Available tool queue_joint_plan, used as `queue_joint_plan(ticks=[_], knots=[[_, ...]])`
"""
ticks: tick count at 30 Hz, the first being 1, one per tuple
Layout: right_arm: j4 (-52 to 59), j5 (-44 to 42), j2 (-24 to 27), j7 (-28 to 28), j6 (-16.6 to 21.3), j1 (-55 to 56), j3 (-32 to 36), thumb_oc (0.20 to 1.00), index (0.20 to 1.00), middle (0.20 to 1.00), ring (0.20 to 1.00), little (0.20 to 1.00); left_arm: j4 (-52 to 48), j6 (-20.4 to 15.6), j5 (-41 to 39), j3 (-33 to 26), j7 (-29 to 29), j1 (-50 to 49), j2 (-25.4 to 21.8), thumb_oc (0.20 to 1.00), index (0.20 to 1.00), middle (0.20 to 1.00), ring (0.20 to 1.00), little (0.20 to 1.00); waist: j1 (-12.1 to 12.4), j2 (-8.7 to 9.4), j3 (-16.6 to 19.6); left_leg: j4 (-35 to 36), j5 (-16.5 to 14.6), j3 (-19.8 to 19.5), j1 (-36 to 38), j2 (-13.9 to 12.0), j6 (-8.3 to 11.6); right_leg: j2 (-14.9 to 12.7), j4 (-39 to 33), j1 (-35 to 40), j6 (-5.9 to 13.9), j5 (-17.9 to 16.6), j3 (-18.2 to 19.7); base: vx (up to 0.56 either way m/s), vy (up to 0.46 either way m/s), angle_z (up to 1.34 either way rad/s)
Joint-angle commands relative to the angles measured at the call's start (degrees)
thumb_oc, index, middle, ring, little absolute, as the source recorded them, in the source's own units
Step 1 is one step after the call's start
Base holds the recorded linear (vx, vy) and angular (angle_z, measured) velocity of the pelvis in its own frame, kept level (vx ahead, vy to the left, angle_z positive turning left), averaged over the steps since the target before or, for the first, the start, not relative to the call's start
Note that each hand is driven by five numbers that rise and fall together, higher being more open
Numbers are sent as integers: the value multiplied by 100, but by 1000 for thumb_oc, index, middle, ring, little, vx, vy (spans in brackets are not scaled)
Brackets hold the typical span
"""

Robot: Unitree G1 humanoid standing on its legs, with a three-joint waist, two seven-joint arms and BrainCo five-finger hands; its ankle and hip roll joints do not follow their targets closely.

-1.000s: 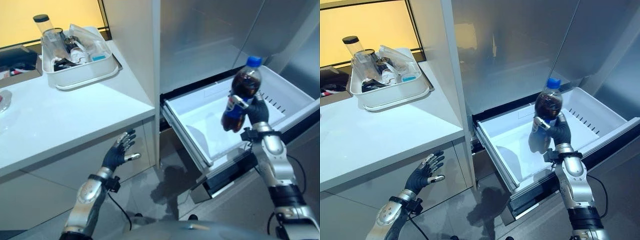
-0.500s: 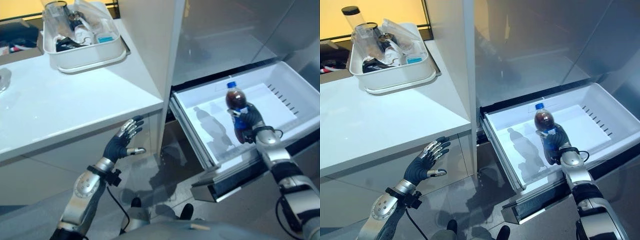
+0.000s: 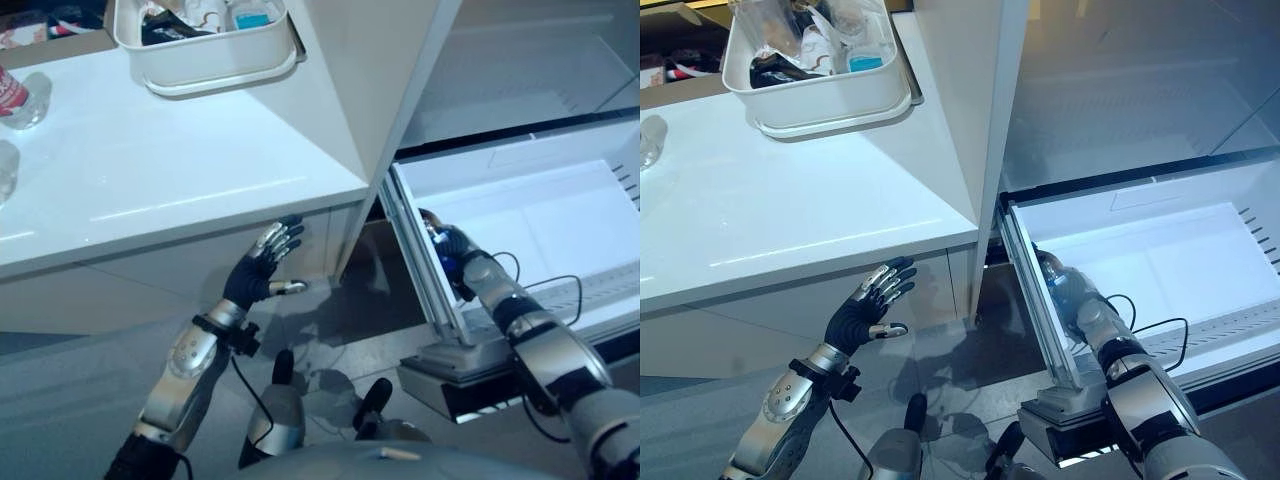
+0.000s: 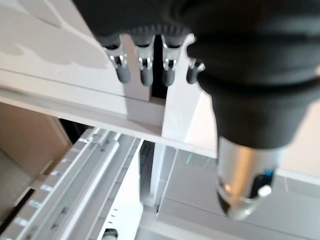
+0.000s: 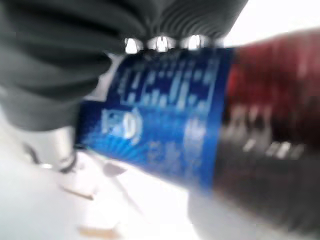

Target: Take the drinks into the refrigerator

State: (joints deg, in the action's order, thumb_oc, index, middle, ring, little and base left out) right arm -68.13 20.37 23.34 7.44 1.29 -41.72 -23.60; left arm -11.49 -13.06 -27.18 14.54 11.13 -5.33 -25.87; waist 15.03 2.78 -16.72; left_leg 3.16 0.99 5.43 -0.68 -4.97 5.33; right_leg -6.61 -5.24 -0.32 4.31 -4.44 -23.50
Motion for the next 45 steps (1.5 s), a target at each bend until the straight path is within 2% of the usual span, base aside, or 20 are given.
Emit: queue_joint_plan(ticks=[1,2,3,8,14,15,18,19,23,31,33,34,38,41,45], knots=[[122,1071,-821,-419,241,-223,-1067,222,222,222,222,222,-799,-299,148,146,-101,179,28,1000,1000,1000,1000,1000,284,51,-41,144,118,7,-327,324,-252,-161,258,174,342,272,-80,0,0,0],[94,1171,-949,-519,249,-163,-1145,592,592,592,592,592,-795,-286,152,156,-88,191,42,1000,1000,1000,1000,1000,302,43,-55,136,77,1,-296,312,-238,-155,259,206,341,303,-86,0,0,0],[100,1203,-1046,-559,241,-134,-1182,1000,1000,1000,1000,1000,-783,-281,174,160,-86,221,42,1000,1000,1000,1000,1000,298,41,-47,153,112,-8,-319,325,-248,-164,248,186,341,280,-107,0,0,0],[152,774,-1227,-518,282,-1,-1007,1000,1000,1000,1000,1000,-800,-276,215,137,-112,238,50,1000,1000,1000,1000,1000,235,37,-18,184,106,-8,-266,317,-244,-167,202,207,326,274,-89,-1,3,2],[1013,-993,-653,-277,459,348,-100,1000,1000,1000,1000,1000,-798,-279,304,30,-103,231,-35,1000,1000,1000,1000,1000,37,77,44,184,66,70,-114,287,-247,-167,200,265,325,258,9,0,0,0],[1019,-1168,-699,-91,504,500,57,1000,1000,1000,1000,1000,-798,-290,290,36,-93,227,-30,1000,1000,1000,1000,1000,10,69,54,184,30,72,-69,277,-245,-163,208,295,324,281,27,0,0,0],[1166,-1546,-438,-93,567,557,319,1000,1000,1000,1000,1000,-784,-292,236,30,-48,171,-90,1000,1000,1000,1000,1000,-40,83,112,184,38,69,-48,291,-256,-173,208,312,326,266,35,-3,-4,-1],[1912,-1803,-71,-14,659,851,662,1000,1000,1000,1000,1000,-763,-303,254,-63,-5,94,-157,1000,1000,1000,1000,1000,-143,107,151,184,12,110,17,287,-263,-168,226,326,317,270,81,0,0,0],[3407,-2007,529,283,835,1716,1618,1000,1000,1000,1000,1000,-546,-259,247,-171,130,-24,-201,1000,1000,1000,1000,1000,-389,138,222,184,-26,191,116,270,-273,-160,251,368,321,282,146,5,-19,-7],[5793,-2700,508,333,1281,3356,3516,1000,1000,1000,1000,1000,-57,-95,480,-352,366,-298,-202,1000,1000,1000,1000,1000,-853,110,397,184,-115,339,303,261,-300,-106,255,425,319,332,312,12,-16,-9],[5940,-2764,485,353,1318,3471,3688,1000,1000,1000,1000,1000,-35,-95,514,-374,388,-315,-209,1000,1000,1000,1000,1000,-884,106,424,184,-127,365,329,253,-297,-101,247,439,323,335,332,19,-15,-11],[6299,-2953,450,335,1423,3642,4022,1000,1000,1000,1000,1000,-3,-102,588,-440,425,-331,-189,1000,1000,1000,1000,1000,-1002,101,452,184,-151,415,369,241,-294,-85,234,449,320,339,399,9,-16,-7],[6886,-3063,486,347,1563,3910,4553,1000,1000,1000,1000,1000,45,-93,592,-525,480,-335,-148,1000,1000,1000,1000,1000,-1203,76,521,184,-187,508,436,225,-284,-48,230,442,321,343,520,16,-9,-24],[6970,-3160,494,468,1650,4090,5001,1000,1000,1000,1000,1000,25,-108,622,-536,555,-315,-140,1000,1000,1000,1000,1000,-1311,56,567,184,-217,570,471,214,-283,-23,228,439,325,348,610,25,-6,-14],[6479,-3597,322,678,1779,4234,5303,1000,1000,1000,1000,1000,-23,-91,638,-531,570,-297,-145,1000,1000,1000,1000,1000,-1390,35,614,184,-252,630,508,207,-280,-5,221,424,331,347,678,24,2,-18]])
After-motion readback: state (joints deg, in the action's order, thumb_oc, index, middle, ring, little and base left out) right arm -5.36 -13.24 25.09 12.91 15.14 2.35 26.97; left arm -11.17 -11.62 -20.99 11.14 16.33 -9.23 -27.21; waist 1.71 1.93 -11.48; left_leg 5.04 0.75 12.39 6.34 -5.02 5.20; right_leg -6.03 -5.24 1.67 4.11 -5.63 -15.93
